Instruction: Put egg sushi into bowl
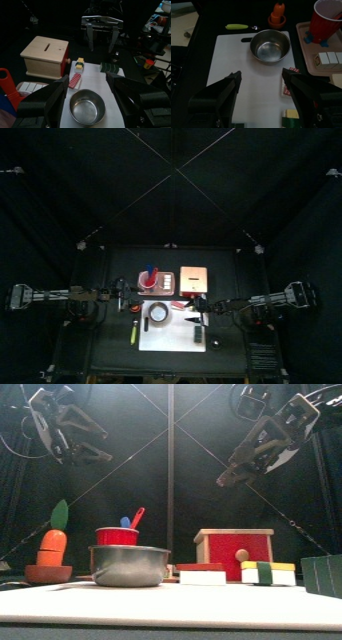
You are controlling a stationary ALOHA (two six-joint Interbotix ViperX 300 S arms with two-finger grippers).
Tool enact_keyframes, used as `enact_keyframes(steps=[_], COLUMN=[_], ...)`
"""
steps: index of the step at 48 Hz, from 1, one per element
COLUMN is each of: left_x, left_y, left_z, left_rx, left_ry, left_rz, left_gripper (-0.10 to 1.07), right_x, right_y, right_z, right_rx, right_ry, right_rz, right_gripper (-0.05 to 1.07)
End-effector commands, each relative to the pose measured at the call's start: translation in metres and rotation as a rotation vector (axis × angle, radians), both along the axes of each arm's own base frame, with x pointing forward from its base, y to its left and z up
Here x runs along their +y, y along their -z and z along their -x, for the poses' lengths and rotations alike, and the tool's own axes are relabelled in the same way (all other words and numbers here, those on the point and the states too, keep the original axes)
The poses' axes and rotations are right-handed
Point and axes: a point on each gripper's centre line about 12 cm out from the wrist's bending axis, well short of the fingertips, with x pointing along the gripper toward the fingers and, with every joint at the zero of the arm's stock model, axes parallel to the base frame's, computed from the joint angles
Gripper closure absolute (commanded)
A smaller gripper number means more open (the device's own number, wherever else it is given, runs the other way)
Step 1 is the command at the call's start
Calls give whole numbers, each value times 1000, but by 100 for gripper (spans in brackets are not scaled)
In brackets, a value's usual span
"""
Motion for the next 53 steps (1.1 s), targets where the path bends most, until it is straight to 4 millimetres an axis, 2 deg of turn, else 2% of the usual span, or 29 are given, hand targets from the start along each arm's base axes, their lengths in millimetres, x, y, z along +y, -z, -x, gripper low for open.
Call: enact_keyframes(steps=[1, 13, 27, 37, 46, 53], left_x=[0, -1, 0, 0, 0, 0], left_y=[-6, -7, -7, -7, -5, -1], left_z=[-2, -2, -2, -3, -2, -1], left_rx=[-18, -22, -21, -21, -16, -6], left_ry=[3, 6, 5, 5, 5, 5], left_rz=[-3, 0, 0, -3, -4, -2], left_gripper=[4, 4, 4, 4, 4, 4], right_x=[2, -4, -13, -18, -24, -35], right_y=[-7, -2, 23, 32, 43, 43], right_z=[0, 12, 28, 11, -2, -7], right_rx=[-17, 100, 404, 472, 582, 607], right_ry=[-2, 61, 225, 262, 291, 323], right_rz=[-2, 23, -40, -54, 8, 28], right_gripper=[6, 6, 6, 6, 7, 7])
